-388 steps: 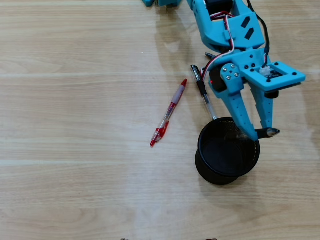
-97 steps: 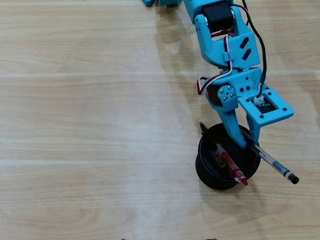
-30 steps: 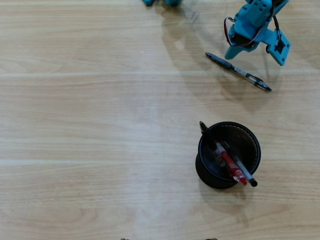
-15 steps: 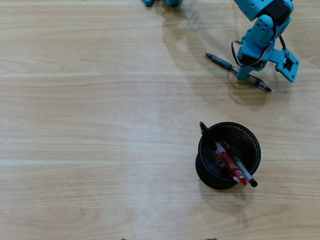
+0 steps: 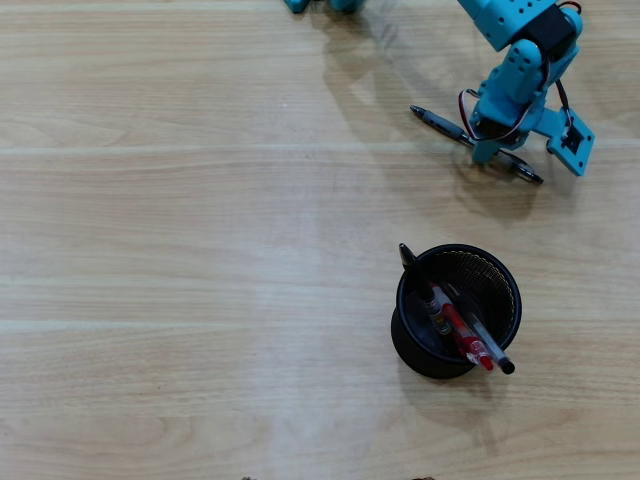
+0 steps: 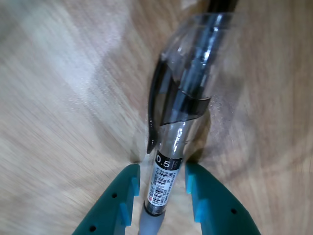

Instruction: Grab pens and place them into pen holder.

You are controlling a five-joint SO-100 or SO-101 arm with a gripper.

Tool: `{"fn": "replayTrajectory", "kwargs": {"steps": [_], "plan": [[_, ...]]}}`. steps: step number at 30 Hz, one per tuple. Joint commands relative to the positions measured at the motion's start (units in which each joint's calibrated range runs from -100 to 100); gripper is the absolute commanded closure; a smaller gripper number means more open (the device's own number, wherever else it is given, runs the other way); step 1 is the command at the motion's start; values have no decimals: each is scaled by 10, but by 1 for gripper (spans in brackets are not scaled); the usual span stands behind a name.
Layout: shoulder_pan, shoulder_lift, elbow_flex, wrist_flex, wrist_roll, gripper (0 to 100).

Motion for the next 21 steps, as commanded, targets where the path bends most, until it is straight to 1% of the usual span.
{"fn": "replayTrajectory", "kwargs": {"steps": [1, 4, 6, 10, 16, 21], "plan": [[9, 11, 7, 1, -14, 91], [13, 13, 7, 2, -14, 93], [13, 14, 7, 3, -14, 98], [16, 1, -10, 0, -14, 98], [25, -104, -100, -8, -14, 98], [68, -165, -231, -88, -14, 98]]}}
